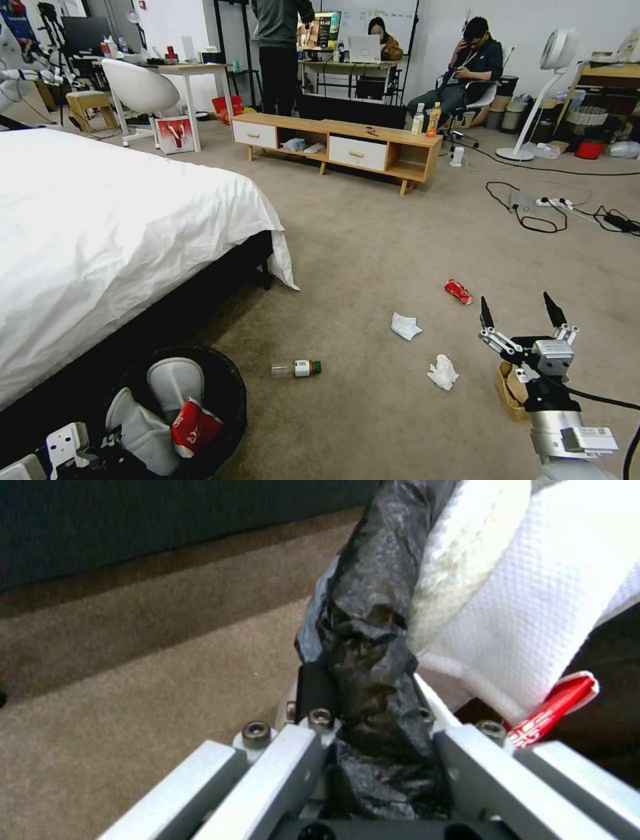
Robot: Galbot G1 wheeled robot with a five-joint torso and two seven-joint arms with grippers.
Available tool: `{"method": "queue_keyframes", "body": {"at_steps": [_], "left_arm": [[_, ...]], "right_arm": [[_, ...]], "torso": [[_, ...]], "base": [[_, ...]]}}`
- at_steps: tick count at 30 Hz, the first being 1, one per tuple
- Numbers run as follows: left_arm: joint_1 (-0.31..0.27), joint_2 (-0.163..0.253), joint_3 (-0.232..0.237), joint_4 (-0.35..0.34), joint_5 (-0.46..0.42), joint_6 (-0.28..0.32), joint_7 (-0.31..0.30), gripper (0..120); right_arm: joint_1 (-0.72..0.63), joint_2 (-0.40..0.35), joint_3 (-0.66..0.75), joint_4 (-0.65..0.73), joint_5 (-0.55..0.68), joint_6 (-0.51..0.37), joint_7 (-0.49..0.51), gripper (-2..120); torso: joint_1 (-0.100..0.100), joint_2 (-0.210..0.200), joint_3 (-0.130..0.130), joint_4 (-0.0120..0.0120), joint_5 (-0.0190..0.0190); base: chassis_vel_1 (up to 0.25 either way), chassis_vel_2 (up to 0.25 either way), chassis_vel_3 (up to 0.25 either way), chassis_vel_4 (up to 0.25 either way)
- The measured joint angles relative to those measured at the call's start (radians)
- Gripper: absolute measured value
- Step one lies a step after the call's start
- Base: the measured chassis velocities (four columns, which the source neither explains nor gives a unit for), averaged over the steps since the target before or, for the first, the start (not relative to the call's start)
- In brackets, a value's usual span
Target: Pick up the trash bin and place the garbage on the floor into it.
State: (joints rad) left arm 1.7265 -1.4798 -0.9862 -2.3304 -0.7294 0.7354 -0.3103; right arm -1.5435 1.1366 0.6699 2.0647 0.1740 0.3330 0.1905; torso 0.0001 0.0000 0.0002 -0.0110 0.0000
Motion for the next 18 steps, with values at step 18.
{"method": "queue_keyframes", "body": {"at_steps": [18], "left_arm": [[0.014,-0.009,-0.028,-0.013,-0.011,0.000,-0.002,3]], "right_arm": [[0.008,-0.016,-0.025,-0.004,0.025,0.000,-0.005,100]], "torso": [[0.000,0.000,0.000,0.0001,0.0000]], "base": [[0.000,0.000,0.000,0.000]]}}
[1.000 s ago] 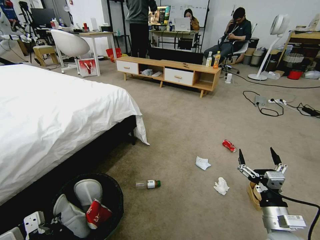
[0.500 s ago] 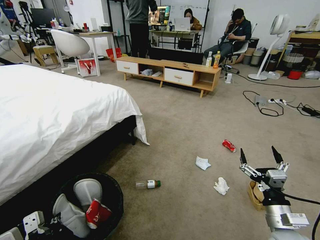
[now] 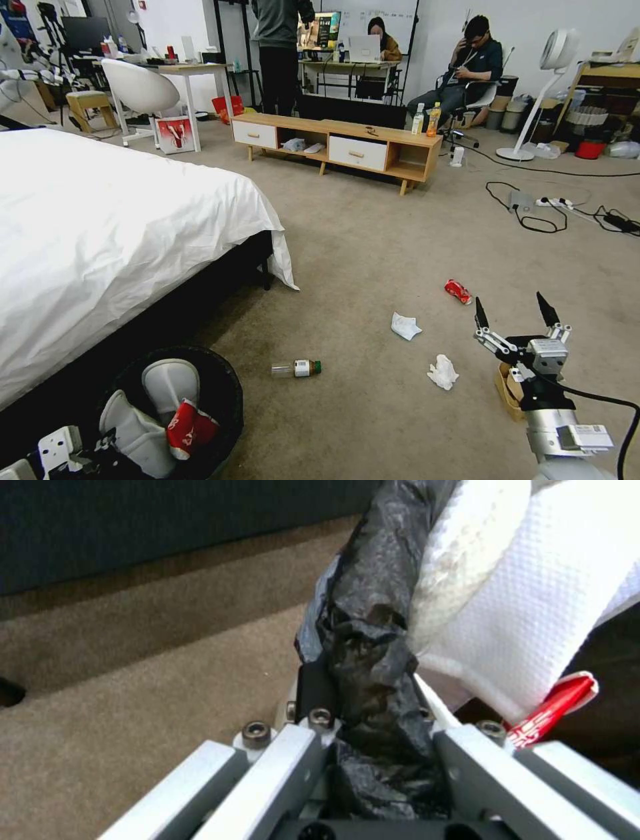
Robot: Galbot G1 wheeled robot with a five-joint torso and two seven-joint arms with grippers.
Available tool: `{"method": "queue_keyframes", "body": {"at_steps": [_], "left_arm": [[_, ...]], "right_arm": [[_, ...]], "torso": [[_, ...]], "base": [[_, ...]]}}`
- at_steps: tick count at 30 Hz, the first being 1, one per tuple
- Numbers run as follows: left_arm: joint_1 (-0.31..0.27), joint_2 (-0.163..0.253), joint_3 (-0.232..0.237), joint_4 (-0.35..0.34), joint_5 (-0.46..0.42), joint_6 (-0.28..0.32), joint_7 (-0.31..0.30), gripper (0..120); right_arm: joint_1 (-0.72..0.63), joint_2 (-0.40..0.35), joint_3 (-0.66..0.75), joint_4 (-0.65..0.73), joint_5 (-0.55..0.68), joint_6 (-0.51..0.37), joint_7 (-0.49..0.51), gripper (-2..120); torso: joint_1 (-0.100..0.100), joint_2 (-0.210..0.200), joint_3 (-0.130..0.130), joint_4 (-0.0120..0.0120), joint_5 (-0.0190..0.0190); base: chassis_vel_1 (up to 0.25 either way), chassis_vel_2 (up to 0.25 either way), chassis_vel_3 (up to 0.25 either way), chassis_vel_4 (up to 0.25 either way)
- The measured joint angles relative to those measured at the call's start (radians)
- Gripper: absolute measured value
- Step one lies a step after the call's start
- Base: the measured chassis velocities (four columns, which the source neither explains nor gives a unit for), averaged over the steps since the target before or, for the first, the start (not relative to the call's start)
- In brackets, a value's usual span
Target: Pick up the trash bin and place the garbage on the floor into it.
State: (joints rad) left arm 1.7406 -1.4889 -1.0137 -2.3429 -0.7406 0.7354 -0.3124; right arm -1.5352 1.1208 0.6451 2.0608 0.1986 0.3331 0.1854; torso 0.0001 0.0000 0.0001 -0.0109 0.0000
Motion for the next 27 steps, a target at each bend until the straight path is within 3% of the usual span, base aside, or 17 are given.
{"method": "queue_keyframes", "body": {"at_steps": [27], "left_arm": [[0.001,-0.005,-0.043,0.011,-0.020,0.000,-0.013,3]], "right_arm": [[0.016,-0.003,-0.023,-0.013,0.012,0.000,-0.007,100]], "torso": [[0.000,0.000,0.000,0.0001,-0.0001]], "base": [[-0.068,-0.060,0.065,0.064]]}}
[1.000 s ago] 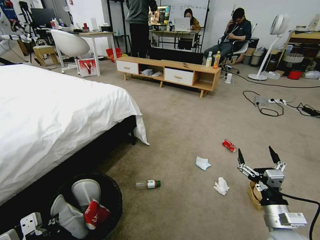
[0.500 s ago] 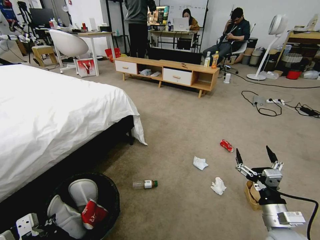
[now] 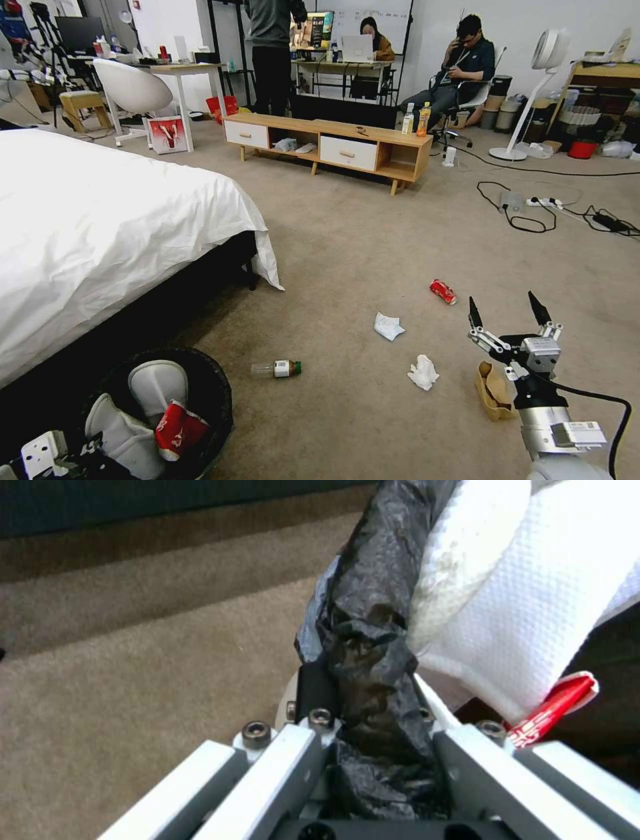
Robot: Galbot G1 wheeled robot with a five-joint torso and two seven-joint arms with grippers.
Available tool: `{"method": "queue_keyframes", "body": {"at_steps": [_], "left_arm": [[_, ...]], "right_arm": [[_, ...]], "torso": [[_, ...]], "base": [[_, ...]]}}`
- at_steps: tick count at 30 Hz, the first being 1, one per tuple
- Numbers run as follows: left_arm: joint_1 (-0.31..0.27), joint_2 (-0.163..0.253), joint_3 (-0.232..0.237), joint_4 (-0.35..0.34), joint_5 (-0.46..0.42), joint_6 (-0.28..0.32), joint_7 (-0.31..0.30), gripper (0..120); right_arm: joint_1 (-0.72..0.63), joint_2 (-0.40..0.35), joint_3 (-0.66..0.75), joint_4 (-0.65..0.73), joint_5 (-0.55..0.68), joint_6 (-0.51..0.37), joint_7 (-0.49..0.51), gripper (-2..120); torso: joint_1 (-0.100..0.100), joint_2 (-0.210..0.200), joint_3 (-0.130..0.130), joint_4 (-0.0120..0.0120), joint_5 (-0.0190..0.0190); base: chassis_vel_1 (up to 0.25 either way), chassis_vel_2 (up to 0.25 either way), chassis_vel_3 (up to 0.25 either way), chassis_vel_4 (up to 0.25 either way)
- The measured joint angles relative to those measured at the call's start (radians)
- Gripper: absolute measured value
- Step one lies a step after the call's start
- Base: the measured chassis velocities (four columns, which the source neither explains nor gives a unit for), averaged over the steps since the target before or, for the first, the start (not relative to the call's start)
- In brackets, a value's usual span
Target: Pick up the trash bin and place the garbage on the floor into it.
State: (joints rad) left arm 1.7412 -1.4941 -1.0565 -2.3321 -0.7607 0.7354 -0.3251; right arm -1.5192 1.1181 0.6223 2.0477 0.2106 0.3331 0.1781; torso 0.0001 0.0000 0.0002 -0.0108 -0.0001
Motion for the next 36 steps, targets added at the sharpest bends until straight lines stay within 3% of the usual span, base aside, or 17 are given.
{"method": "queue_keyframes", "body": {"at_steps": [36], "left_arm": [[0.004,0.001,-0.015,0.002,-0.014,0.000,-0.008,3]], "right_arm": [[0.008,0.002,-0.008,-0.012,-0.004,0.008,-0.013,100]], "torso": [[0.000,0.000,0.000,-0.0002,0.0007]], "base": [[-0.145,-0.136,0.138,0.138]]}}
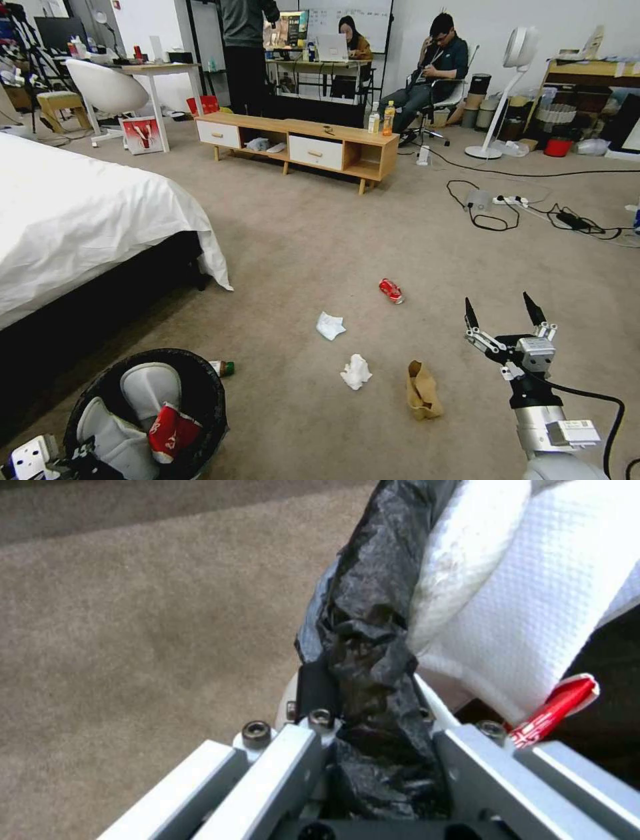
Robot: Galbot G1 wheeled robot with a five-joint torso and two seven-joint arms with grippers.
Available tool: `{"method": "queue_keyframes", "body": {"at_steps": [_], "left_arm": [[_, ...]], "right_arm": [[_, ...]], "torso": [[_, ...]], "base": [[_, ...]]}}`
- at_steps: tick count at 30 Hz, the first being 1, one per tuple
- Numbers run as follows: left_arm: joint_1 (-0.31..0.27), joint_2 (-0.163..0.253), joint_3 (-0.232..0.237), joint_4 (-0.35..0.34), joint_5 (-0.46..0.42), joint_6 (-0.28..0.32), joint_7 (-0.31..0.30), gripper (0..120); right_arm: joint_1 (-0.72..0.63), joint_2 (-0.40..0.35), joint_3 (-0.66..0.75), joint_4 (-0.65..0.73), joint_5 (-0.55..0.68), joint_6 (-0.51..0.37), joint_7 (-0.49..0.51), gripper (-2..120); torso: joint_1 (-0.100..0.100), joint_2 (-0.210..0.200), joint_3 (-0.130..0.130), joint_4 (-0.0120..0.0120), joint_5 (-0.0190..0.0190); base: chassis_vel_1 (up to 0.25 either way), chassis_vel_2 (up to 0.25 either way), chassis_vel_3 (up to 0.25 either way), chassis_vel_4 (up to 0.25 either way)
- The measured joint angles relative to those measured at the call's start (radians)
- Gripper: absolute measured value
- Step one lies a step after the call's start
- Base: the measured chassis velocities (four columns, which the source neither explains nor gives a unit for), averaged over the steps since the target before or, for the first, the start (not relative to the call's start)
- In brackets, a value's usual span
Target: Pick up the trash bin and place the garbage on the floor into it.
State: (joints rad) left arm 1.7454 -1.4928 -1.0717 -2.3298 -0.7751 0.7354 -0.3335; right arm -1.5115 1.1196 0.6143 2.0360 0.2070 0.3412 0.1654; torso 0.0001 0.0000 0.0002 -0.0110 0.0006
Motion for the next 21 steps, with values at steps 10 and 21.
{"method": "queue_keyframes", "body": {"at_steps": [10,21], "left_arm": [[0.001,0.006,-0.010,-0.001,-0.010,0.000,-0.007,3],[0.000,-0.002,-0.006,-0.007,-0.018,0.000,-0.015,3]], "right_arm": [[-0.006,-0.008,0.005,0.002,-0.002,0.000,-0.002,100],[0.001,0.005,-0.003,0.002,-0.006,-0.001,-0.004,100]], "torso": [[0.000,0.000,0.000,0.0003,-0.0009],[0.000,0.000,0.000,0.0001,-0.0007]], "base": [[-0.014,-0.011,0.011,0.017],[0.000,0.000,0.000,0.000]]}}
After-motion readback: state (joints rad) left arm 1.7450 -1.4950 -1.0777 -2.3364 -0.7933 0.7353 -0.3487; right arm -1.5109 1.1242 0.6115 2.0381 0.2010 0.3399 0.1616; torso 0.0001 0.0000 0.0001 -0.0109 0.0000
